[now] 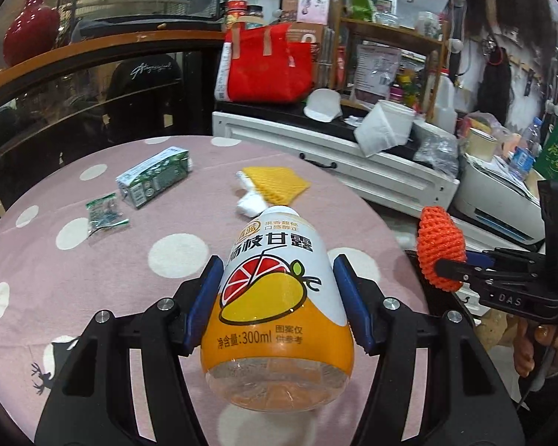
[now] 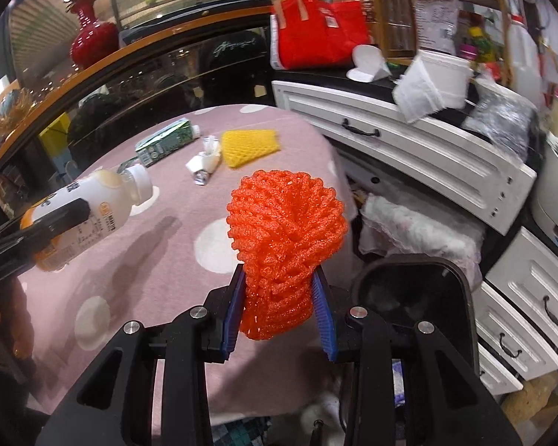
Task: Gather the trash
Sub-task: 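Carry the net and bottle over the bin and open both grippers to drop them, then withdraw both grippers from the bin back over the table, then grasp the white wrapper with the right gripper while the left gripper grasps the clear candy wrapper, then carry both wrappers over the bin and open both grippers to drop them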
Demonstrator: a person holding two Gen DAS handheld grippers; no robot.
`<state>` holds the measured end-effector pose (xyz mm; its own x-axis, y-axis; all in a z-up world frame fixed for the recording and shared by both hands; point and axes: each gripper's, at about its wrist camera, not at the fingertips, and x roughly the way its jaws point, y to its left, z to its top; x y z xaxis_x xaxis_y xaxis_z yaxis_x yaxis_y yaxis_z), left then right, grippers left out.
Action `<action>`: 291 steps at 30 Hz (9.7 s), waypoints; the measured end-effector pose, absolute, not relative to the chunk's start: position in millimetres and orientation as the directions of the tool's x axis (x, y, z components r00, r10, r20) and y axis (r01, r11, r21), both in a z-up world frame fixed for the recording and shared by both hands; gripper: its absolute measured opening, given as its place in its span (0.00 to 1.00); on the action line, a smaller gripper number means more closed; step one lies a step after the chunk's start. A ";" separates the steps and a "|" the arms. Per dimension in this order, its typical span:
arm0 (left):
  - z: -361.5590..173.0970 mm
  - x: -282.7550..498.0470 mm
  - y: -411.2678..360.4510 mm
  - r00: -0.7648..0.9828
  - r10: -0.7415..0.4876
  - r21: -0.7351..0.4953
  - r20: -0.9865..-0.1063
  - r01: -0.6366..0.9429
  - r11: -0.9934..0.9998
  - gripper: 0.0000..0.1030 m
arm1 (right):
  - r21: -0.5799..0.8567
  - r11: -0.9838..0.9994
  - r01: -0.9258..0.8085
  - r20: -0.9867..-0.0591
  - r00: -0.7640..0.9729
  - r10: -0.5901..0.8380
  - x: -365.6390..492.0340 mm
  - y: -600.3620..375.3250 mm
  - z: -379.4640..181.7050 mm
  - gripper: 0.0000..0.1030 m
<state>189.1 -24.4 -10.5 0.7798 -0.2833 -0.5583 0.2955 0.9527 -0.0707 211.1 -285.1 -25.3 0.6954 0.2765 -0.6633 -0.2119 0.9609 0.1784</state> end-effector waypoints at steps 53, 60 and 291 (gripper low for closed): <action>-162.4 205.5 -311.1 0.321 -0.423 -0.127 -0.847 0.651 0.749 0.59 | 0.213 0.872 0.441 -0.745 0.651 -0.148 133.3 -482.7 -110.6 0.78; -189.9 209.9 -329.9 0.292 -0.369 -0.095 -0.882 0.658 0.747 0.59 | 0.227 0.870 0.438 -0.735 0.663 -0.142 129.1 -484.9 -108.7 0.78; -137.4 182.0 -300.2 0.334 -0.382 -0.031 -0.862 0.717 0.697 0.18 | 0.326 0.844 0.426 -0.704 0.705 -0.083 136.6 -490.1 -80.2 0.84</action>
